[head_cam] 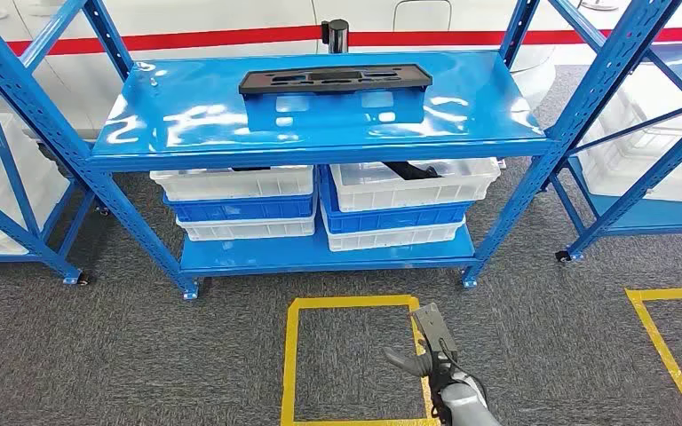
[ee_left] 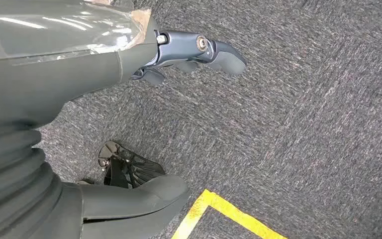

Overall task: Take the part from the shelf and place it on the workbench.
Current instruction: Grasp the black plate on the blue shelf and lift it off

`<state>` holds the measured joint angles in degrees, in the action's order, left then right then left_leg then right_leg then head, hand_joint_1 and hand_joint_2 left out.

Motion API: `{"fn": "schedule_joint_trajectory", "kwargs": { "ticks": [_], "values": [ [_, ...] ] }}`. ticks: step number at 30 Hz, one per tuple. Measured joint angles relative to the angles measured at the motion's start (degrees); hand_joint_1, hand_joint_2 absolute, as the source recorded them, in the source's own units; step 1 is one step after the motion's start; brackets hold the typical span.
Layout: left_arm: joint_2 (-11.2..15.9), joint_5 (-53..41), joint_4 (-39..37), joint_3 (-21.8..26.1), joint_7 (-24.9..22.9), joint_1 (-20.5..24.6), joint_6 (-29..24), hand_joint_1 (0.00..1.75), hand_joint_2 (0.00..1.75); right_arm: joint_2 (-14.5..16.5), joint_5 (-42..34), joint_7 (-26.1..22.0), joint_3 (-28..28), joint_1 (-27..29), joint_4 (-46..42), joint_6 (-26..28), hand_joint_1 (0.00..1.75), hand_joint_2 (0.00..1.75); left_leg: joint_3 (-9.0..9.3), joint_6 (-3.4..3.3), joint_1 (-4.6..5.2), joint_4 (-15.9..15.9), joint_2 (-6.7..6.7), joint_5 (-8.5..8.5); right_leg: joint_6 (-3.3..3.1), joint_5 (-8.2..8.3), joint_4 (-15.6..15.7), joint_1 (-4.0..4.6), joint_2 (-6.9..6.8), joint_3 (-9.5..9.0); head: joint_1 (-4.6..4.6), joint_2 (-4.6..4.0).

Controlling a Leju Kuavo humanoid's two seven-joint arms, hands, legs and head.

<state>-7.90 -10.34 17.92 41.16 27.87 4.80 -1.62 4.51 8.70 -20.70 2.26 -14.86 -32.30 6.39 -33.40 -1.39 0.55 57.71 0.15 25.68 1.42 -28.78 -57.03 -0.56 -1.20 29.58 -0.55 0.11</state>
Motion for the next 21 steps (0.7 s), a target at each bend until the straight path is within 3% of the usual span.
{"fn": "schedule_joint_trajectory", "kwargs": {
  "ticks": [4, 12, 21],
  "values": [
    [-0.1, -1.1, 0.0, 0.0, 0.1, 0.0, -0.2, 0.0, 1.75, -0.1, 2.7, -2.3, -0.2, 0.4, -4.5, -1.1, 0.0, 1.75, -0.03, 0.0, 0.0, 0.0, 0.0, 0.0, 0.01, 0.0, 0.0, 0.0, 0.01, 0.02, 0.0, 0.0],
    [-0.4, -3.6, -0.1, 0.0, 1.1, 0.4, -0.2, 0.0, 1.75, -1.1, 6.7, -0.7, -3.2, 3.2, -28.2, -2.6, 0.0, 1.75, -0.04, -0.05, 0.0, 0.0, 0.01, -0.03, 0.01, 0.01, 0.0, -0.01, 0.0, 0.07, 0.0, 0.0],
    [-0.4, -3.7, -0.1, 0.0, 1.1, 0.7, -0.2, 0.0, 1.75, -1.6, 6.8, -0.7, -4.4, 5.1, -35.4, -2.6, 0.0, 1.75, -0.05, -0.05, 0.0, 0.0, 0.0, -0.03, 0.01, 0.01, 0.0, -0.01, 0.0, 0.07, 0.0, 0.0]
  ]
}}
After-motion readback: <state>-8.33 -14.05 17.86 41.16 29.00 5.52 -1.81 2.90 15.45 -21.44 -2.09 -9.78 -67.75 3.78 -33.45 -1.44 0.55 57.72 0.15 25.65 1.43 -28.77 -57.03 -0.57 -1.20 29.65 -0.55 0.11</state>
